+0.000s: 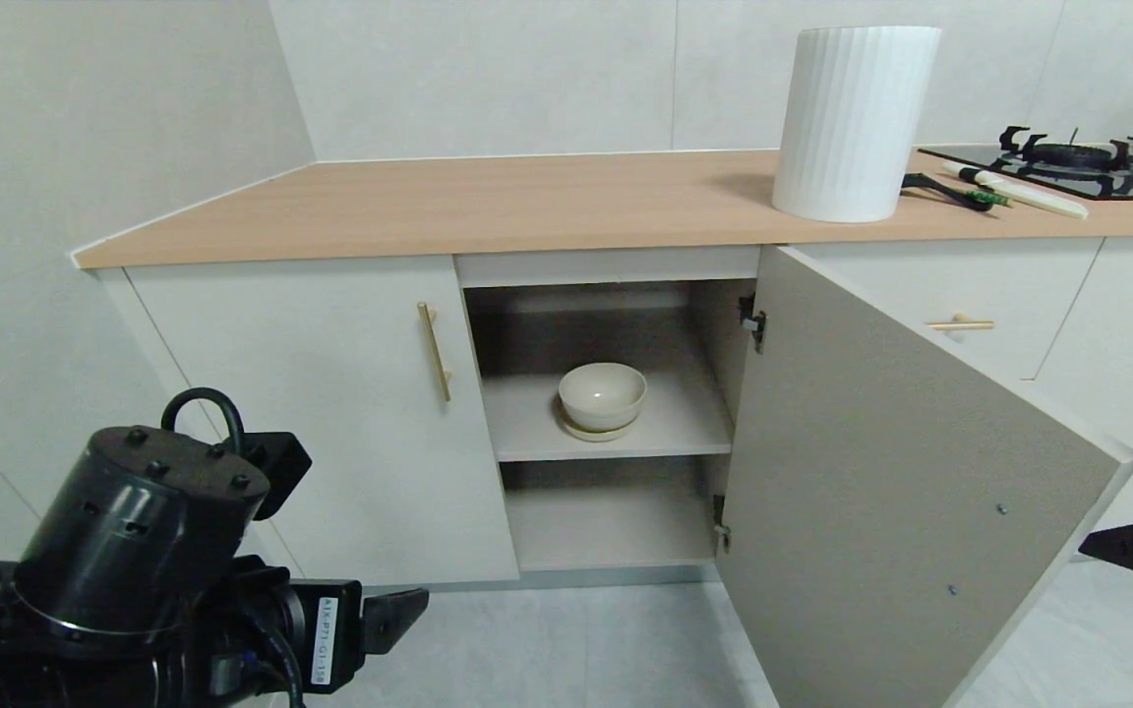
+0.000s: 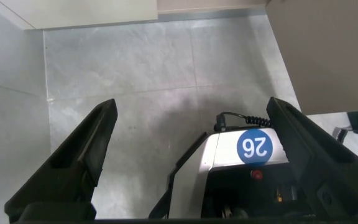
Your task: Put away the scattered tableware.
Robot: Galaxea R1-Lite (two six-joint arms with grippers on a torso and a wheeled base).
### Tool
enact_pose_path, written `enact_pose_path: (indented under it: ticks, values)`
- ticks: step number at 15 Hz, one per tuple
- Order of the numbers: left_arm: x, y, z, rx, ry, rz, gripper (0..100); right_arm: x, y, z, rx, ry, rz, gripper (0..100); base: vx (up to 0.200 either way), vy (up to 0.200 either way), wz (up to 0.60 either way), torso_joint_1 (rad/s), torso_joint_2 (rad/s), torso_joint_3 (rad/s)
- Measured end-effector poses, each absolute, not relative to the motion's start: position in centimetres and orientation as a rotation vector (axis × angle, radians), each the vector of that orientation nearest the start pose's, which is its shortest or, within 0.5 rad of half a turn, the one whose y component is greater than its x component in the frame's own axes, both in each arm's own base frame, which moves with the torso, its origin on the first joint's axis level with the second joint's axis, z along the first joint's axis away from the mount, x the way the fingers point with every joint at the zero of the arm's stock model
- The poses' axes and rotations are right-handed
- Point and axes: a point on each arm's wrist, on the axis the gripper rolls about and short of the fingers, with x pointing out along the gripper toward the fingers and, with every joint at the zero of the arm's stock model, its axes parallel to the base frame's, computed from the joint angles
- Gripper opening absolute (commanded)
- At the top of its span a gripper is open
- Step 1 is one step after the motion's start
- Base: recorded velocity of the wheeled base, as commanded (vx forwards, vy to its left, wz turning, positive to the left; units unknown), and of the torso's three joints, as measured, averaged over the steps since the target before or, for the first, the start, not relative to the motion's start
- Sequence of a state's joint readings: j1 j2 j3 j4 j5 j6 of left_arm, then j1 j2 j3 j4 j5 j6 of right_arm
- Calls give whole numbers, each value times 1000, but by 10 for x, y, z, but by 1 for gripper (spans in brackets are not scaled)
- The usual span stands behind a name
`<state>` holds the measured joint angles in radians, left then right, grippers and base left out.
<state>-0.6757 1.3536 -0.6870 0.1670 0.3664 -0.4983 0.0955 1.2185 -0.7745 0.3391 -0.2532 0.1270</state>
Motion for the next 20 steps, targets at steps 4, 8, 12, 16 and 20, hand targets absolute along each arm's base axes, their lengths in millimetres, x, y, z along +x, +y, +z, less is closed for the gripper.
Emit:
enact_pose_path:
  ticks: [4,8,12,16,20]
  values:
    - [151,-111,169,-56,770,-102,100,173,9,195,28,755,-166,100,0,0,0,0,0,0]
    - [151,-111,169,-56,770,-103,100,179,10,194,73,729,-158,100,0,0,0,0,0,0]
    - [151,-111,169,-55,770,-103,100,179,16,194,120,728,-98,100,0,0,0,0,0,0]
    - [151,-111,169,-53,770,-104,100,178,31,192,158,744,-30,100,0,0,0,0,0,0]
    - [151,-111,169,-54,769,-104,100,175,49,185,163,787,50,100,0,0,0,0,0,0]
